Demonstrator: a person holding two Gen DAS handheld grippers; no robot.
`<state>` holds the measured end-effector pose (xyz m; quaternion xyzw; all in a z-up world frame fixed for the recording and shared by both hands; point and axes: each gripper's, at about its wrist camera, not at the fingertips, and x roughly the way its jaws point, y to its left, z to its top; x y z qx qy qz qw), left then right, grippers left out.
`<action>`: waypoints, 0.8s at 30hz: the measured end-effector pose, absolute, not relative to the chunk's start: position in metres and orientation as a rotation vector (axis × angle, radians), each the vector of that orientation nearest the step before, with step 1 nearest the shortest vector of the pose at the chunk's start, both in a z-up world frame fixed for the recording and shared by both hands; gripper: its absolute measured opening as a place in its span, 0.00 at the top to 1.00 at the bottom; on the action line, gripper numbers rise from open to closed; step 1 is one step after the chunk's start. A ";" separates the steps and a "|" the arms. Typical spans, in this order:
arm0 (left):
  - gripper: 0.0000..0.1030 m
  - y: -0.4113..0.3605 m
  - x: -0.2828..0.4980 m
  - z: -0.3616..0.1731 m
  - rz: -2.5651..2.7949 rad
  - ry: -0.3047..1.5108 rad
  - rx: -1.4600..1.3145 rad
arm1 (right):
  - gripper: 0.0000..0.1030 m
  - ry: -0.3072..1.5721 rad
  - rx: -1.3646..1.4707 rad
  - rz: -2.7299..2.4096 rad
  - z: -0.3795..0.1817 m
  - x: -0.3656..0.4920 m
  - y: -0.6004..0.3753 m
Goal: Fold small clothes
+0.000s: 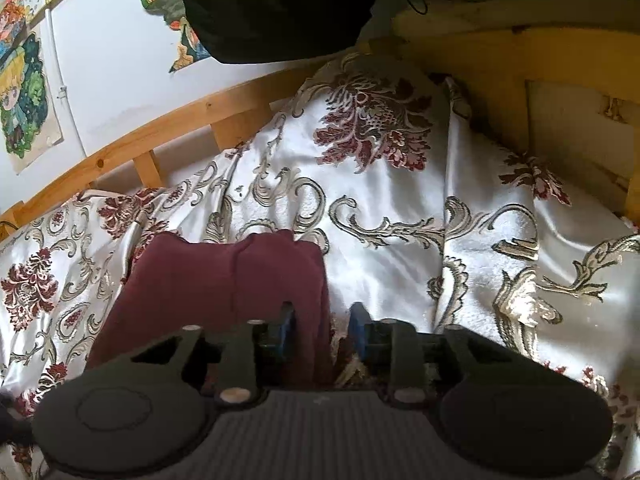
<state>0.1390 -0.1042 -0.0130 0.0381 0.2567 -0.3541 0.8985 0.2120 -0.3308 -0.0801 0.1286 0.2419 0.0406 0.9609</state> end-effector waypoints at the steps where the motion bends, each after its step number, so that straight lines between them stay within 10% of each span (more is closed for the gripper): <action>1: 0.03 -0.099 0.137 -0.010 -0.688 0.526 0.034 | 0.51 0.498 0.264 0.078 -0.079 0.212 -0.332; 9: 0.01 -0.062 0.150 -0.007 -0.389 0.560 -0.208 | 0.03 0.501 0.260 0.096 -0.064 0.201 -0.333; 24: 0.01 -0.051 0.170 -0.060 -0.300 0.876 -0.291 | 0.01 0.613 -0.346 0.071 -0.076 0.193 -0.274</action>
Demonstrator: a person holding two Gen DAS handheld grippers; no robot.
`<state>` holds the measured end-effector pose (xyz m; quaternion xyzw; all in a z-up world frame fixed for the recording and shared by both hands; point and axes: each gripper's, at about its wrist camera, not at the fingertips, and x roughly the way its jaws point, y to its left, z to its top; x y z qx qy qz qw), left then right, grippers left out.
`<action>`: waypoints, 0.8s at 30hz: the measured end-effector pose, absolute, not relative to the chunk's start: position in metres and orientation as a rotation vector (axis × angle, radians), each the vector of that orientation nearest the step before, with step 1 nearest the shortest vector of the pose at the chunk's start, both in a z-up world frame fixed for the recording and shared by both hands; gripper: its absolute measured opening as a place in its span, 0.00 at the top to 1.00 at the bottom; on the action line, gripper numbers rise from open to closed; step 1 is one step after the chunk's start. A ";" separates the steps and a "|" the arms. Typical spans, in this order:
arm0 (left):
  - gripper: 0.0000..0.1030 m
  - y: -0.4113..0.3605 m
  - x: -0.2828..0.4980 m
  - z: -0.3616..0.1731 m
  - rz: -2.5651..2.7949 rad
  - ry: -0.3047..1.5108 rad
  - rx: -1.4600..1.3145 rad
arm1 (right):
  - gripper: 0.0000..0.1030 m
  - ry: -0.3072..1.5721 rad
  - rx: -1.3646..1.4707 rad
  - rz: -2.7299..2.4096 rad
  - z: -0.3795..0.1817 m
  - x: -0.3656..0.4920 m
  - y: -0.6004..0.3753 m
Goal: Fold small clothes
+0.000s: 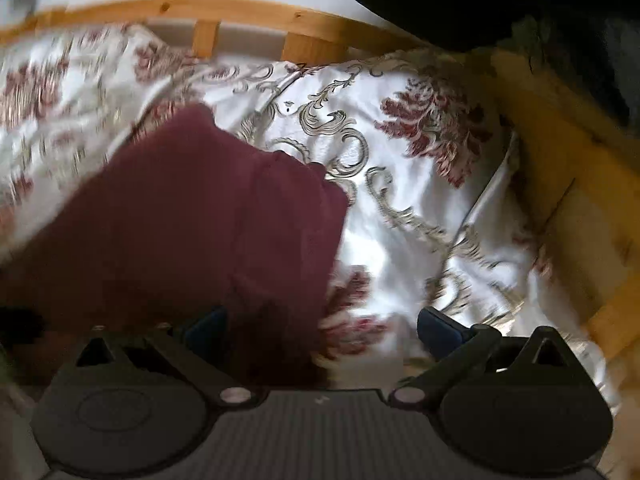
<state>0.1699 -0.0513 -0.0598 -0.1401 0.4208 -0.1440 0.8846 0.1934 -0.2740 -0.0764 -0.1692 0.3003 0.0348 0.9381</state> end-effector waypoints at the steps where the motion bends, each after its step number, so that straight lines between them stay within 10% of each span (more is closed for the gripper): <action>1: 0.01 -0.051 0.169 -0.060 -0.307 0.878 -0.290 | 0.01 0.612 -0.363 0.050 -0.076 0.193 -0.276; 24: 0.01 -0.055 0.170 -0.066 -0.301 0.910 -0.274 | 0.00 0.623 -0.345 0.031 -0.084 0.194 -0.283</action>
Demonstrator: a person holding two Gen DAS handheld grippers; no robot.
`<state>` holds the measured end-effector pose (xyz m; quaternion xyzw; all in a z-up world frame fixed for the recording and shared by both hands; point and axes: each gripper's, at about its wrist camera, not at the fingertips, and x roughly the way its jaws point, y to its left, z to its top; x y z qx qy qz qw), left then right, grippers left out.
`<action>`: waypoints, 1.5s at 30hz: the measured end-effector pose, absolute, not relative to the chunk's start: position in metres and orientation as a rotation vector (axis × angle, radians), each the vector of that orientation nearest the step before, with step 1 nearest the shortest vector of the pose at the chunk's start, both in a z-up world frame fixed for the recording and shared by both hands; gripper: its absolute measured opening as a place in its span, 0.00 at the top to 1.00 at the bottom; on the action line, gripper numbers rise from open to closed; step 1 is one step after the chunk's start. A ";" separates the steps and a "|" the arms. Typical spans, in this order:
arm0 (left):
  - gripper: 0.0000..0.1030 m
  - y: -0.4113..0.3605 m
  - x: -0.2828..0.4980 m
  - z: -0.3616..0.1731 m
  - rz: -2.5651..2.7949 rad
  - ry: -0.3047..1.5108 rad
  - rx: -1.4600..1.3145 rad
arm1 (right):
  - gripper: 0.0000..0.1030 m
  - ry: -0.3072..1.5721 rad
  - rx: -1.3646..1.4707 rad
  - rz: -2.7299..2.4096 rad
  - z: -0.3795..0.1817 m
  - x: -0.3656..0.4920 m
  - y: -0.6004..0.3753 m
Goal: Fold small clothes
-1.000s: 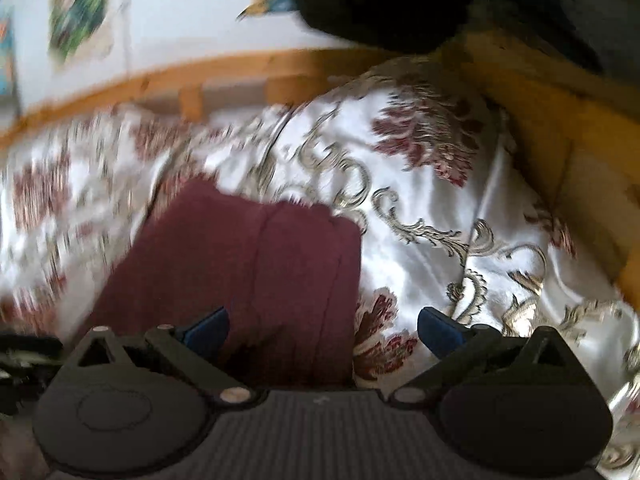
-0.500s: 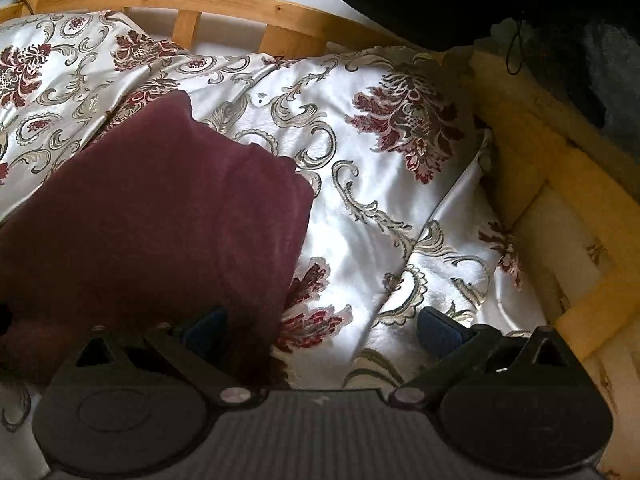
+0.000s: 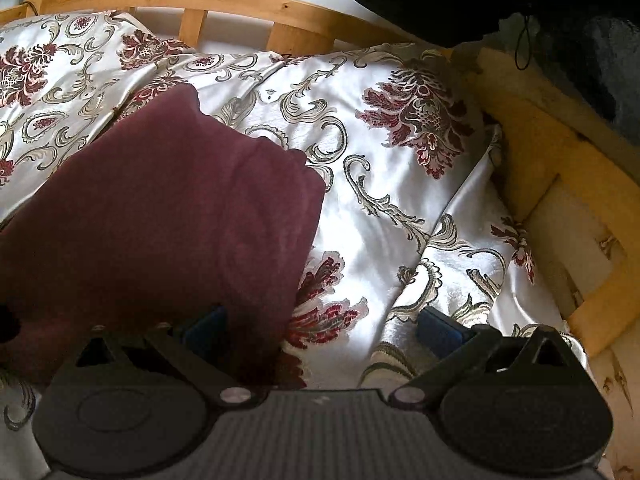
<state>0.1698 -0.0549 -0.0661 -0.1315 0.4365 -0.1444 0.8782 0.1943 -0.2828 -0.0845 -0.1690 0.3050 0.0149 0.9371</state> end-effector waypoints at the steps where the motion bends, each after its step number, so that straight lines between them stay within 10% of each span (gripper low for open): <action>1: 0.01 -0.055 0.170 -0.066 -0.301 0.910 -0.275 | 0.00 0.624 -0.344 0.031 -0.084 0.194 -0.283; 29: 0.01 -0.040 0.248 -0.017 -0.441 0.669 -0.264 | 0.00 0.627 -0.314 0.041 -0.086 0.193 -0.283; 45: 0.00 -0.031 0.330 -0.076 -0.283 0.805 -0.266 | 0.00 0.619 -0.284 0.059 -0.088 0.193 -0.287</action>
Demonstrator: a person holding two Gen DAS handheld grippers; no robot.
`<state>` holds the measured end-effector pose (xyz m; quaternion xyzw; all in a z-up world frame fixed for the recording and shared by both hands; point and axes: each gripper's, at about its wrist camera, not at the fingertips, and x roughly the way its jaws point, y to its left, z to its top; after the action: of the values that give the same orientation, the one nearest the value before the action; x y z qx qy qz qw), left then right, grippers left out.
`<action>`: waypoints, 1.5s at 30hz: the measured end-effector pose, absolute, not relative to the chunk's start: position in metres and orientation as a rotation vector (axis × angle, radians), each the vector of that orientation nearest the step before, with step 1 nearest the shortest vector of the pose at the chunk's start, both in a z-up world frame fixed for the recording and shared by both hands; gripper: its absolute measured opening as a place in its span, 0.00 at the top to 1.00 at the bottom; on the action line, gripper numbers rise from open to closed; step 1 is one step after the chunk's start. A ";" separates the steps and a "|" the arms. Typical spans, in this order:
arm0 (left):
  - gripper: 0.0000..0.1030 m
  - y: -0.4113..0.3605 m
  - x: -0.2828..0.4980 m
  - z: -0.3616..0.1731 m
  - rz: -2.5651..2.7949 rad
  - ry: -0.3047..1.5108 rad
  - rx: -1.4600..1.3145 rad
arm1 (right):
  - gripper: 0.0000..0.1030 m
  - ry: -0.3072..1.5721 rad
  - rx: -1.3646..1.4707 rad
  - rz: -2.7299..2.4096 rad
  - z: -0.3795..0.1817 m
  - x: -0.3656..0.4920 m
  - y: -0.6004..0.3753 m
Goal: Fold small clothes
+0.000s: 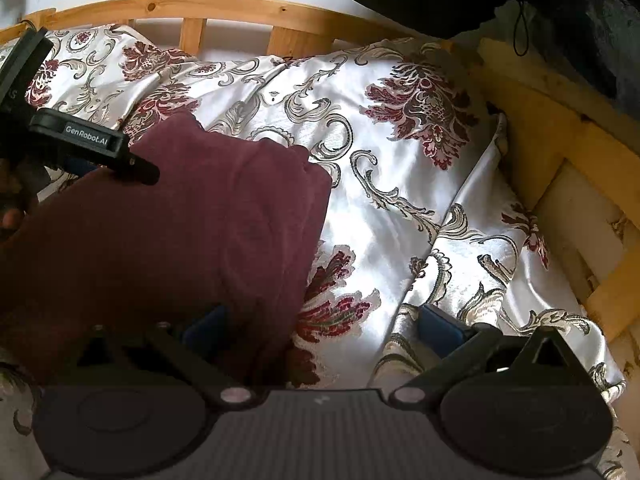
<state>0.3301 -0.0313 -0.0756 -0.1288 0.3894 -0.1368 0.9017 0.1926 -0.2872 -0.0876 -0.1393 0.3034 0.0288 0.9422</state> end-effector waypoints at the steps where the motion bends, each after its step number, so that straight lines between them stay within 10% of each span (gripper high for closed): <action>1: 0.00 -0.031 0.330 -0.075 -0.282 0.812 -0.272 | 0.00 0.619 -0.284 0.058 -0.088 0.193 -0.287; 36: 0.01 -0.022 0.209 -0.057 -0.179 0.740 -0.393 | 0.00 0.612 -0.315 0.073 -0.085 0.192 -0.284; 45: 0.01 -0.033 0.191 -0.073 -0.201 0.762 -0.257 | 0.00 0.317 -0.123 0.060 -0.064 0.176 -0.296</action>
<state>0.1909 -0.0328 -0.0732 -0.1248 0.3700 -0.0975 0.9154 0.1762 -0.2957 -0.0637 -0.0614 0.1579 0.0298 0.9851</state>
